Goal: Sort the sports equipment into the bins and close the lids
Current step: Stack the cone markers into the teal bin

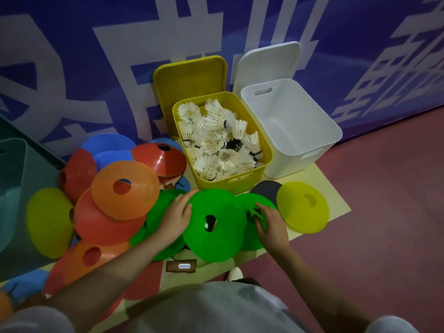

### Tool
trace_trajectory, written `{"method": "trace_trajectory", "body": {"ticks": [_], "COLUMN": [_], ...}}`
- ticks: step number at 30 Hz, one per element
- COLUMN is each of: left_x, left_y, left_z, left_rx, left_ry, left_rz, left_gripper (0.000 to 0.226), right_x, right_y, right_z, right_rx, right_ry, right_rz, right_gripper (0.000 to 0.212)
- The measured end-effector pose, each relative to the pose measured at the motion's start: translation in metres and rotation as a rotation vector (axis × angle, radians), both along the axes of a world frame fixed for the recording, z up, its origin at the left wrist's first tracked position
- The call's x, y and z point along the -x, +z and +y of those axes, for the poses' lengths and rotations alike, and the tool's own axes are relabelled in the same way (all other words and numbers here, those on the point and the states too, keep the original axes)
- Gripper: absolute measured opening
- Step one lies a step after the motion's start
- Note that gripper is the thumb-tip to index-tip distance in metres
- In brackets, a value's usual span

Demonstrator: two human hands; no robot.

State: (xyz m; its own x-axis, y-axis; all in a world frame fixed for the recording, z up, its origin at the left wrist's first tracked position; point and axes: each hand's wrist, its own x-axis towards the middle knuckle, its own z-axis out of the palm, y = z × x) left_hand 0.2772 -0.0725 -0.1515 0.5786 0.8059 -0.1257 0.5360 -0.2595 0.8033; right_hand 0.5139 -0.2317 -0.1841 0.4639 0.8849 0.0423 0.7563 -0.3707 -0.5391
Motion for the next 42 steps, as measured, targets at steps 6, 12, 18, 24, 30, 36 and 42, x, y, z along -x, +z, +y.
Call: {"method": "trace_trajectory", "body": {"ticks": [6, 12, 18, 24, 30, 36, 42], "left_x": [0.036, 0.064, 0.071, 0.074, 0.087, 0.097, 0.123], "left_y": [0.003, 0.001, 0.001, 0.004, 0.01, 0.024, 0.04], "left_z": [-0.002, -0.007, -0.017, -0.017, -0.009, -0.003, 0.008], "left_rx": [0.085, 0.134, 0.172, 0.17, 0.17, 0.155, 0.112], "left_ry": [0.097, 0.189, 0.214, 0.286, 0.317, 0.318, 0.258], "left_rz": [-0.1, -0.145, -0.161, -0.184, -0.24, -0.318, -0.379], "left_gripper": [0.051, 0.045, 0.045, 0.043, 0.04, 0.04, 0.044], "right_x": [0.005, 0.014, 0.019, 0.031, 0.035, 0.049, 0.082], "right_y": [-0.02, -0.026, -0.023, -0.017, 0.036, 0.093, 0.115], "right_z": [-0.017, -0.022, -0.03, -0.019, -0.016, 0.002, 0.011], "right_rx": [0.334, 0.436, 0.444, 0.441, 0.056, -0.204, -0.239], "right_ry": [0.353, 0.409, 0.376, 0.365, 0.088, -0.028, -0.133], "right_rz": [-0.359, -0.381, -0.376, -0.382, -0.223, -0.034, -0.031], "right_gripper": [0.102, 0.121, 0.125, 0.111, 0.082, 0.062, 0.041]}}
